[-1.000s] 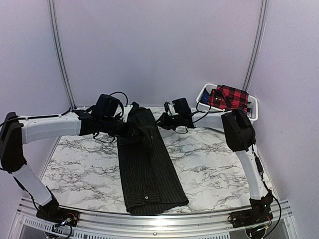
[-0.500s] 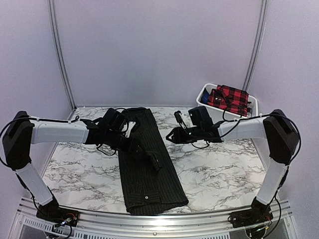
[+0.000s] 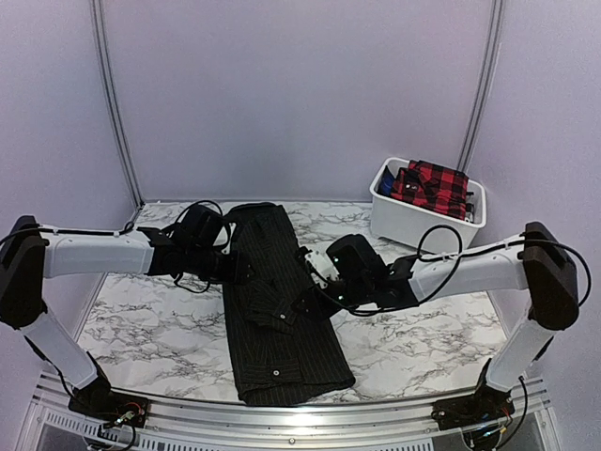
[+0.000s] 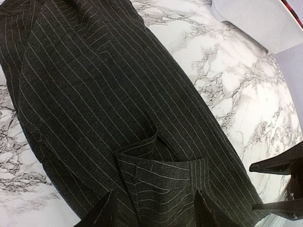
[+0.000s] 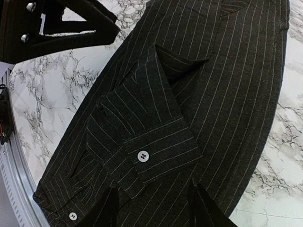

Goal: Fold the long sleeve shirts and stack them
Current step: Fold the sleeve of the rectangle-folded shirt.

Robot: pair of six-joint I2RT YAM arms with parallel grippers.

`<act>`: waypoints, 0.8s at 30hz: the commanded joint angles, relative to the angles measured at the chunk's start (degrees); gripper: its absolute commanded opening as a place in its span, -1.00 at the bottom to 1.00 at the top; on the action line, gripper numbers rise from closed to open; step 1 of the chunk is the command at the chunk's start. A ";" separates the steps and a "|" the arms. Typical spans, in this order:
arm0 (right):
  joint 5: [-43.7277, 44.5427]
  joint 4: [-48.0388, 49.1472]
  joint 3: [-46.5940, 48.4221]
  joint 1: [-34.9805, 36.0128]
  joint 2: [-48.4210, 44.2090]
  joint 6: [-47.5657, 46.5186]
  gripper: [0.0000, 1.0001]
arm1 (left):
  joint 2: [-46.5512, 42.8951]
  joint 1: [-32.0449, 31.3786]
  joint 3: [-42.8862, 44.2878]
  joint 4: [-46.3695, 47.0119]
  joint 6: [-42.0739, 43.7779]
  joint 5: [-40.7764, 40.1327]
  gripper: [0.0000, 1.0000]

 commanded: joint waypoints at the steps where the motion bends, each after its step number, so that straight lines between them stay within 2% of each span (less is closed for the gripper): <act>1: 3.59 0.28 0.85 0.03 2.53 -1.03 -0.08 | -1.67 0.51 -1.10 0.84 -1.81 -2.52 0.15; 10: 2.34 -2.12 9.99 -1.19 13.37 -2.75 -0.11 | -4.26 2.11 -3.15 0.83 -3.23 -3.38 0.14; 24: 4.82 -5.67 12.77 -1.12 17.54 -2.06 -0.24 | -4.88 3.13 -4.08 0.92 -3.23 -2.44 0.14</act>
